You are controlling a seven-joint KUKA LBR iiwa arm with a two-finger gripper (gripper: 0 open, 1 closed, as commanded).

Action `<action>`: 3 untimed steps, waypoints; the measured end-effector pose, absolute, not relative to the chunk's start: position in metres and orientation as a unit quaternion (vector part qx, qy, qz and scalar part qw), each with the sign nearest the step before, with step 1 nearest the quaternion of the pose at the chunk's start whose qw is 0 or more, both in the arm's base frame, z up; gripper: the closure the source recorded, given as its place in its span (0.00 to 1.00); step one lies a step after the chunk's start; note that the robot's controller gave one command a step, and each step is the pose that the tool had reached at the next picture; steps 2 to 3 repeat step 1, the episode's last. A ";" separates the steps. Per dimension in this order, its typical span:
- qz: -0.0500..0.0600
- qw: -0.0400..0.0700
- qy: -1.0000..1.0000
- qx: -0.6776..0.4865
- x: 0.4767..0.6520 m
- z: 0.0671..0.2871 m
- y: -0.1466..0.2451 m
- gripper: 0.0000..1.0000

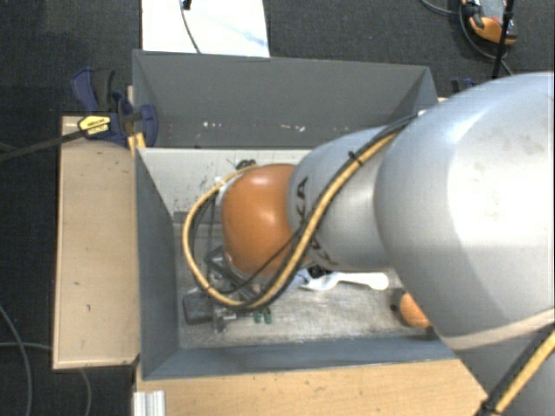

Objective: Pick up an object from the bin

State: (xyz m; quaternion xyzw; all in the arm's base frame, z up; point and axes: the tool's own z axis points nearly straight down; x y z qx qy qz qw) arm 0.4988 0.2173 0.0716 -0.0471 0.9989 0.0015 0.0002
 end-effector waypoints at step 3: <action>0.001 0.001 1.000 -0.023 0.496 0.207 0.206 1.00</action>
Offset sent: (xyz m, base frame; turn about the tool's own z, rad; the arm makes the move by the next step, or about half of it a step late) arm 0.0000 0.0000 0.0000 0.0000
